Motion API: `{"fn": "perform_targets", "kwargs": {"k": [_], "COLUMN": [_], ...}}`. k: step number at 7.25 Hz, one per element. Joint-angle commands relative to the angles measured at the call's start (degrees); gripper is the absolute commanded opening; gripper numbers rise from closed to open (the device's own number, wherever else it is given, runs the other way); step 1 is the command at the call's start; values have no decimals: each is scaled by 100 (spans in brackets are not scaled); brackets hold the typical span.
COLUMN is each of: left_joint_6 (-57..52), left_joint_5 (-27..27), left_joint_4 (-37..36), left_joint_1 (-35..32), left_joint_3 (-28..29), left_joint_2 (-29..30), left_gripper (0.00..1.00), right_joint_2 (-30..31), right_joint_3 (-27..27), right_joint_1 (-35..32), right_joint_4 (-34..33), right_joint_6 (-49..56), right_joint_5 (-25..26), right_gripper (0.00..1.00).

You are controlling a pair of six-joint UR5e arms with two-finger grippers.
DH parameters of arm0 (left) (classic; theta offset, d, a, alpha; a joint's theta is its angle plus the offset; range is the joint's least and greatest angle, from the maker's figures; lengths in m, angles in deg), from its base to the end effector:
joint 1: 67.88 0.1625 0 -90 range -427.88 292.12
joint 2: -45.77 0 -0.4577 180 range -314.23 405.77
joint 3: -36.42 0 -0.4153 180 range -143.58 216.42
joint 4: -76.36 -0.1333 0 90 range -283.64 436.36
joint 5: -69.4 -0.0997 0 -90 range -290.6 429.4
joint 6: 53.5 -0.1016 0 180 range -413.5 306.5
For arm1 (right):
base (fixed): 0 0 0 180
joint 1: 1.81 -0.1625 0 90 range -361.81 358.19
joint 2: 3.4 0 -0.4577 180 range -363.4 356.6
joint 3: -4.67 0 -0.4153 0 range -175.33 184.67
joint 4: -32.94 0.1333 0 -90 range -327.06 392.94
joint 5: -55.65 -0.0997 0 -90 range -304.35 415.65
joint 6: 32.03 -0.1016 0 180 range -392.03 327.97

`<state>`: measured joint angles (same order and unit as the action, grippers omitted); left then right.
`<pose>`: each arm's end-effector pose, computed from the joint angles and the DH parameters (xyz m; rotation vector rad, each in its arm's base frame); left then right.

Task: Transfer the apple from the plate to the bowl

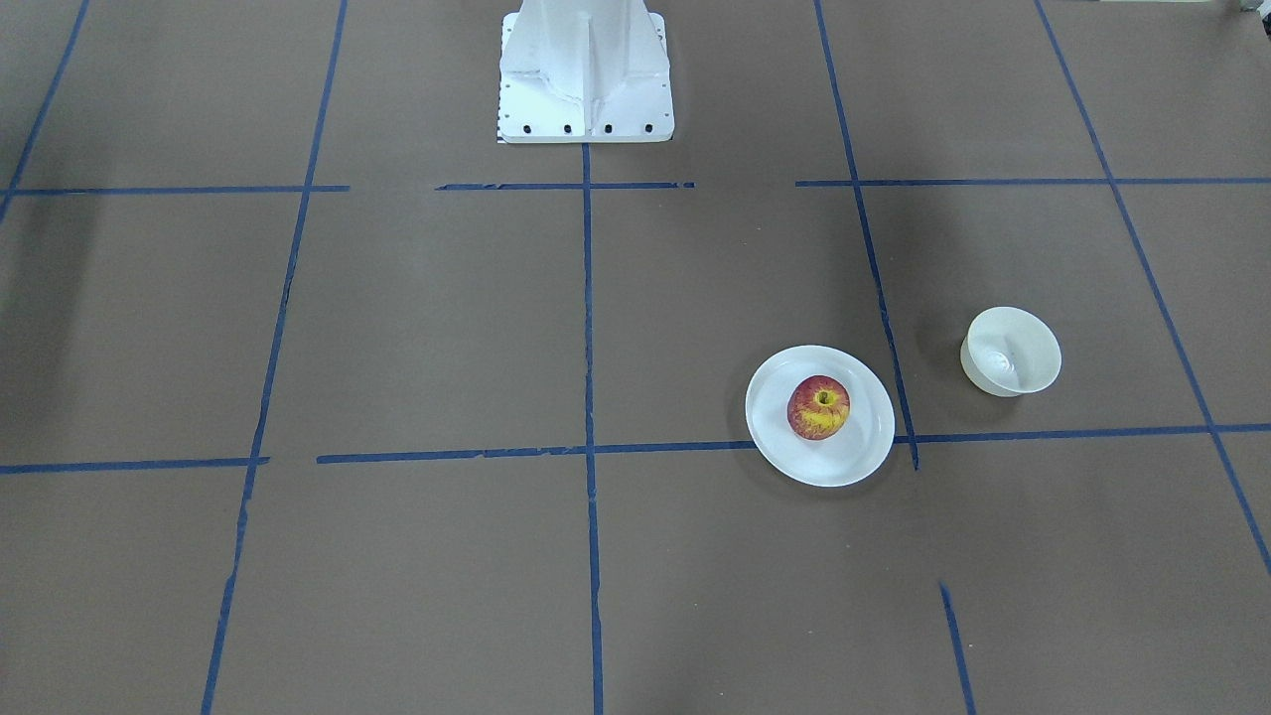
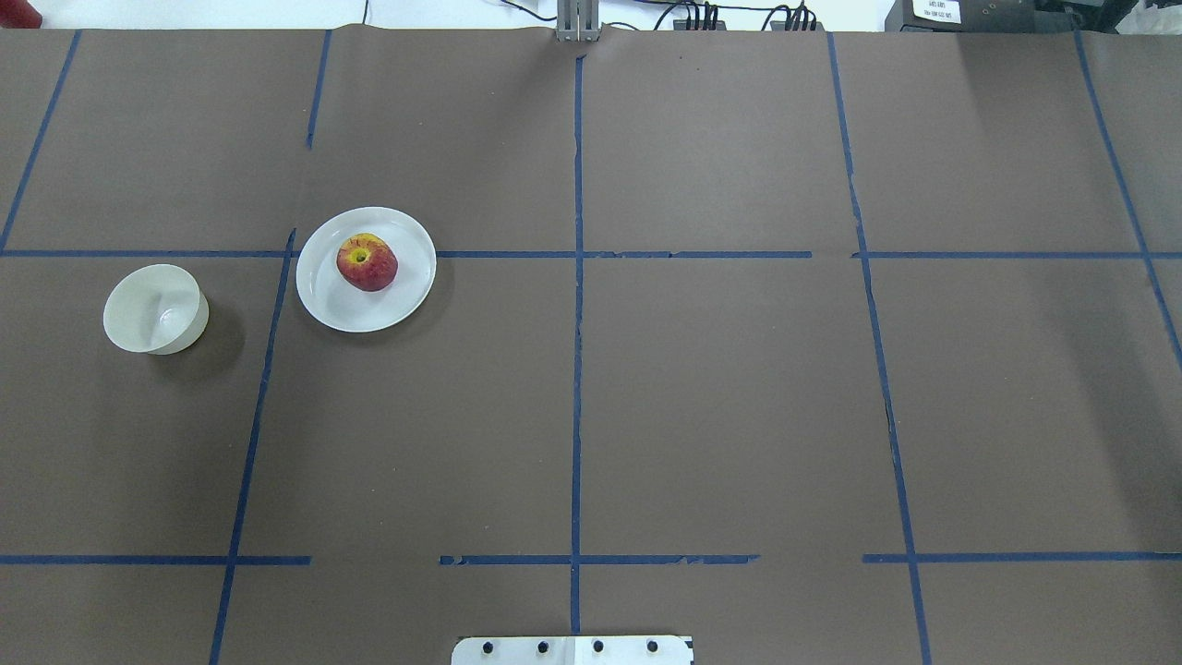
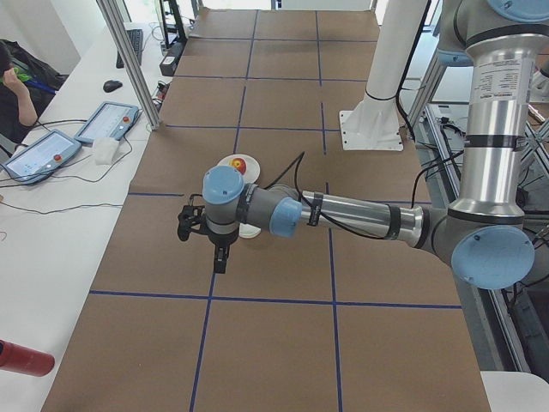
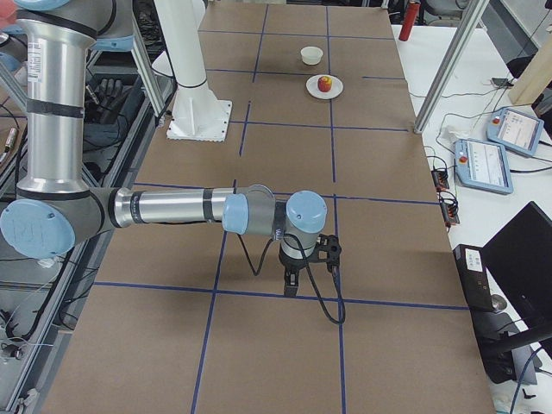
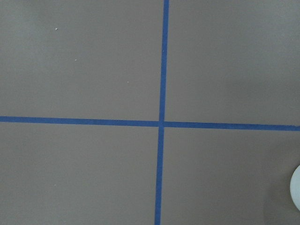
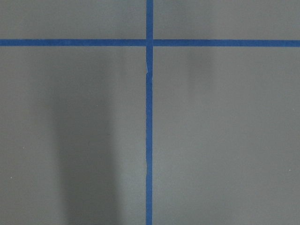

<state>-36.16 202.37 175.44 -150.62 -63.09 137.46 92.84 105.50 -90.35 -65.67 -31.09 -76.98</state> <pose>0.0047 -0.5439 0.5745 0.1712 0.7962 -0.0334 0.0528 -0.4599 0.6658 -0.0703 -0.7434 -0.0138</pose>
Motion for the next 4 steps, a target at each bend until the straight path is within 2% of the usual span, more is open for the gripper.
{"fn": "perform_targets", "kwargs": {"k": [1, 2, 4], "left_joint_6": [1089, 1696, 2420], "left_joint_5": [-663, -684, -693], "left_joint_4": [-55, -143, -1192], "left_joint_1": [1071, 1449, 2214], "left_joint_3": [-420, -377, -123], "left_joint_2": [652, 1057, 2162], "left_gripper": [100, 100, 100], "right_joint_2": [0, 0, 0], "right_joint_3": [-2, -2, 7], "right_joint_1": [3, 3, 3], "right_joint_4": [0, 0, 0], "right_joint_6": [3, 3, 3], "right_joint_5": [0, 0, 0], "right_gripper": [100, 100, 100]}}
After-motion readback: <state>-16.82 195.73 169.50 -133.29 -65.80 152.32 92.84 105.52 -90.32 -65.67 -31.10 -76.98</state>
